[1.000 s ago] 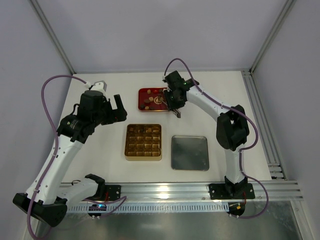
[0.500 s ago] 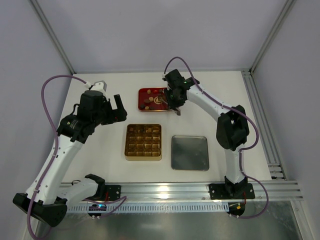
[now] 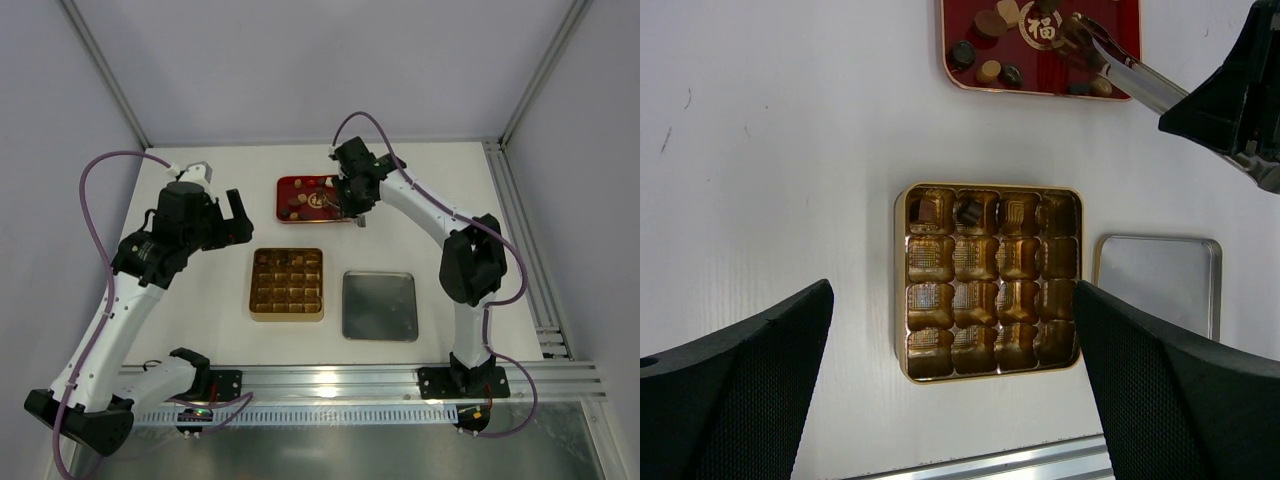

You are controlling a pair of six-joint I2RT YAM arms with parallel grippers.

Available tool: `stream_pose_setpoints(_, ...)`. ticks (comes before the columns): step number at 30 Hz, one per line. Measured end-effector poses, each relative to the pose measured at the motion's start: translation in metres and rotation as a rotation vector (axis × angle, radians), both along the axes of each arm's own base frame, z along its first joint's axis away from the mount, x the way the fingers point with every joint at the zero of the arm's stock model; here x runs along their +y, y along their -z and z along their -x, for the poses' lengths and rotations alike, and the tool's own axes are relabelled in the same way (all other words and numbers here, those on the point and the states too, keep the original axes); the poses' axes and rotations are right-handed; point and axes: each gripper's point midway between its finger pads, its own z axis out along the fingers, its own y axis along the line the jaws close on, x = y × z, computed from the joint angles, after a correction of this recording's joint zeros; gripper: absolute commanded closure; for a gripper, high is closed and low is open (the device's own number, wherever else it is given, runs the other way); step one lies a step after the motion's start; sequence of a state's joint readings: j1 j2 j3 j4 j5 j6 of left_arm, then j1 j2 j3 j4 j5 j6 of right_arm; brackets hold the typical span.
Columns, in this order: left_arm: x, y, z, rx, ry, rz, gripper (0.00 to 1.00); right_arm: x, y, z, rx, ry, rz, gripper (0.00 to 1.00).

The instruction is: Pack the chocolate

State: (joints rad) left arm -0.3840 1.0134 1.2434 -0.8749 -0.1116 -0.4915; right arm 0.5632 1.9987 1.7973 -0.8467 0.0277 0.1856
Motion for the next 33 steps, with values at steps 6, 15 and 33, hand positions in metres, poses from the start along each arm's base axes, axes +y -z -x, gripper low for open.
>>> stream_pose_setpoints(6, 0.0, 0.0, 0.0, -0.001, -0.001, 0.001, 0.0, -0.006, -0.016, 0.0, -0.029, 0.012, -0.019, 0.71)
stream_pose_setpoints(15, 0.0, -0.001, 0.0, -0.003, -0.001, 0.002, 0.0, -0.011, -0.017, 0.002, -0.027, 0.019, -0.024, 0.71)
stream_pose_setpoints(33, 0.0, 0.003, 0.001, 0.004, -0.001, 0.0, 0.0, -0.013, -0.044, 0.032, -0.041, 0.001, -0.121, 0.71)
